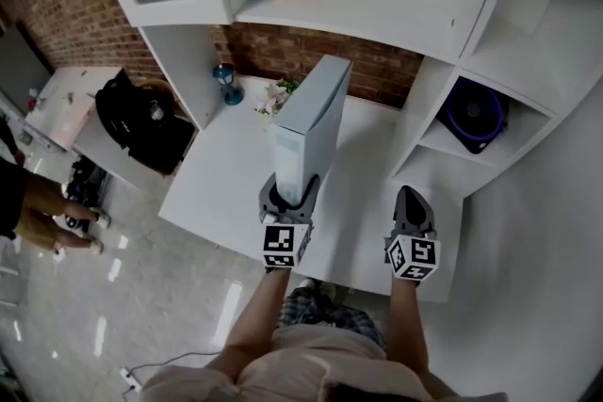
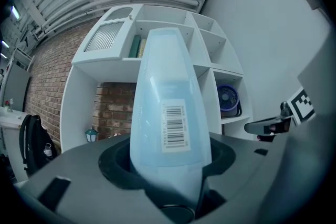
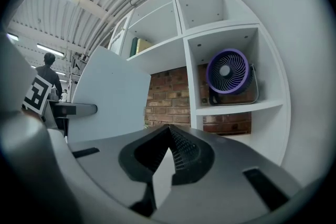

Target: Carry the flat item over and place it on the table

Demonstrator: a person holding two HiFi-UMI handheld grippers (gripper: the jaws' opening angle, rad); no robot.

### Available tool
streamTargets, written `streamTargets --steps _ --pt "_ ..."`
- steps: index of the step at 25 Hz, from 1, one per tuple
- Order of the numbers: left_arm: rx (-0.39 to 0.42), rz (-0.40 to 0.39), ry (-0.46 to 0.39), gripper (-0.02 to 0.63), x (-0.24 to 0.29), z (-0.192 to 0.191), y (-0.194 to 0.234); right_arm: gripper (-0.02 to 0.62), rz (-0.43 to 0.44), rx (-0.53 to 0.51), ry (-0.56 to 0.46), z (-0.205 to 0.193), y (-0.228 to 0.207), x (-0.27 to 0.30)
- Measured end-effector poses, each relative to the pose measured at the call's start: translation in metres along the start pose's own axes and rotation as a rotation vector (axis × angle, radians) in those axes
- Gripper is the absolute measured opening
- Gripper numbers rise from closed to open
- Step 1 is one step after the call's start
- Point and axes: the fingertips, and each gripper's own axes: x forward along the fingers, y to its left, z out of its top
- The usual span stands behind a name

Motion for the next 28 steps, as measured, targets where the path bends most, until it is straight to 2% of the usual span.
streamTargets --steps 8,14,18,28 --pt "0.007 0.0 0.022 0.276 0.029 -0.015 -0.001 0.015 -0.005 0.022 0.026 -0.016 0.002 0.022" --pt "-0.007 0.043 0.005 0.275 0.054 -0.037 0.004 0.016 0.012 0.025 0.02 -0.038 0.009 0.045" --pt "0.011 0.065 -0.018 0.276 0.068 -0.051 0.007 0.015 0.025 0.016 0.006 -0.054 0.016 0.063" --pt "0.01 0.084 -0.057 0.276 0.115 -0.086 0.001 0.015 0.031 0.032 0.0 -0.093 0.012 0.108"
